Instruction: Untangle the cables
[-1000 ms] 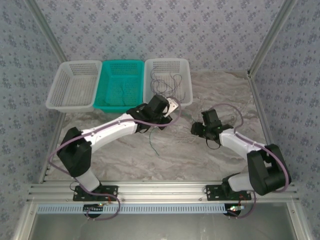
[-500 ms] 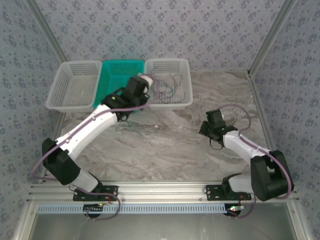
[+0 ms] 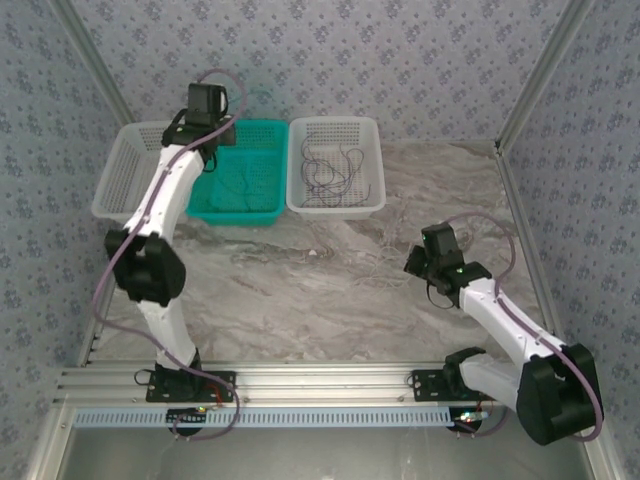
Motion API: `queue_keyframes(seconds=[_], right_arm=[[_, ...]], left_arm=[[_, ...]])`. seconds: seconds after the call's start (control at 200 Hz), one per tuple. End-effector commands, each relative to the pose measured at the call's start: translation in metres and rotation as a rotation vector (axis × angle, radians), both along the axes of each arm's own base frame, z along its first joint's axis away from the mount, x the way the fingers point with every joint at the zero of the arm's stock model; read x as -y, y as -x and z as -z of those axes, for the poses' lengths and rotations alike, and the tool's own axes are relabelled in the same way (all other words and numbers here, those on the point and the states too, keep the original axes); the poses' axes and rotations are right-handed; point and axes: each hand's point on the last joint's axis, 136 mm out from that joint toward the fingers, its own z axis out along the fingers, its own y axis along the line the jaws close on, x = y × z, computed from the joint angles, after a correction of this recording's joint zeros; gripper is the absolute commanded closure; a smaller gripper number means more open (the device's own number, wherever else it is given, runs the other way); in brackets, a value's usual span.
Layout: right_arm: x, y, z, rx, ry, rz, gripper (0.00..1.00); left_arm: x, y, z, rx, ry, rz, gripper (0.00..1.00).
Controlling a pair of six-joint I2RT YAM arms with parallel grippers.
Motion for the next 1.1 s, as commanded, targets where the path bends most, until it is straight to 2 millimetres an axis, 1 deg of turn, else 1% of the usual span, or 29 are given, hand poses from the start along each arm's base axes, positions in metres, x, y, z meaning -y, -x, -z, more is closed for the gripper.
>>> queue_keyframes(seconds=[0.0,0.04,0.075,0.125,0.16,0.2,0.21,0.215,0.24,0.285,0.315,0.37,0.41,0.435,0.475,0.55,0.605,0.67,0.76,0.844,0.899,0.989,1.049,1.094], right_arm=[[-0.005,0.008,-0.012,0.012,-0.030,-0.019,1.00],[-0.008,0.008,-0.020,0.032,-0.048,-0.034,1.00],[-0.012,0.008,-0.028,0.051,-0.068,-0.048,1.00],[-0.018,0.008,-0.040,0.089,-0.063,-0.108,1.00],[-0.022,0.009,-0.048,0.113,-0.069,-0.137,1.00],[-0.026,0.010,-0.057,0.139,-0.076,-0.170,1.00],[-0.028,0.010,-0.059,0.144,-0.079,-0.180,1.00],[-0.028,0.010,-0.060,0.147,-0.080,-0.185,1.00],[-0.032,0.010,-0.065,0.165,-0.089,-0.209,1.00],[-0.040,0.011,-0.075,0.196,-0.111,-0.253,1.00],[-0.043,0.012,-0.080,0.216,-0.118,-0.283,1.00],[-0.052,0.013,-0.090,0.250,-0.145,-0.330,1.00],[-0.056,0.013,-0.098,0.277,-0.166,-0.351,1.00],[-0.060,0.012,-0.103,0.293,-0.180,-0.364,1.00],[-0.065,0.012,-0.112,0.319,-0.201,-0.388,1.00],[-0.074,0.012,-0.128,0.366,-0.226,-0.441,1.00],[-0.080,0.012,-0.139,0.399,-0.236,-0.483,1.00],[-0.085,0.011,-0.148,0.425,-0.236,-0.513,1.00],[-0.091,0.008,-0.159,0.455,-0.247,-0.547,1.00],[-0.100,0.008,-0.169,0.475,-0.275,-0.593,1.00],[-0.107,0.009,-0.175,0.485,-0.294,-0.621,1.00],[-0.115,0.011,-0.183,0.502,-0.312,-0.658,1.00],[-0.118,0.012,-0.186,0.510,-0.313,-0.666,1.00],[-0.119,0.012,-0.188,0.516,-0.311,-0.660,1.00]], left_arm=[[0.001,-0.010,0.029,-0.073,0.056,-0.015,0.85],[-0.004,-0.011,0.035,-0.082,0.076,-0.030,0.75],[-0.006,-0.010,0.035,-0.079,0.094,-0.034,0.68],[-0.003,-0.005,0.025,-0.062,0.120,-0.017,0.59],[0.001,0.001,0.014,-0.042,0.137,0.007,0.54],[0.007,0.009,0.002,-0.023,0.164,0.038,0.51],[0.008,0.012,-0.006,-0.009,0.174,0.047,0.51],[0.009,0.014,-0.004,-0.015,0.176,0.051,0.51],[0.013,0.022,-0.008,-0.012,0.194,0.073,0.51],[0.021,0.037,-0.027,0.016,0.237,0.115,0.50],[0.027,0.048,-0.036,0.025,0.276,0.145,0.50],[0.048,0.071,-0.057,0.053,0.364,0.246,0.49],[0.064,0.088,-0.066,0.060,0.421,0.319,0.45],[0.077,0.101,-0.074,0.067,0.455,0.386,0.42],[0.099,0.122,-0.081,0.067,0.492,0.492,0.40],[0.141,0.166,-0.084,0.060,0.515,0.693,0.39],[0.168,0.195,-0.078,0.042,0.520,0.813,0.39],[0.196,0.221,-0.063,0.001,0.559,0.909,0.39],[0.232,0.249,-0.041,-0.086,0.648,1.018,0.38],[0.264,0.269,-0.021,-0.143,0.644,1.090,0.36],[0.278,0.271,-0.003,-0.165,0.608,1.081,0.34],[0.291,0.260,0.028,-0.203,0.621,1.009,0.30],[0.295,0.252,0.044,-0.218,0.649,0.973,0.27],[0.303,0.252,0.051,-0.240,0.674,0.986,0.27]])
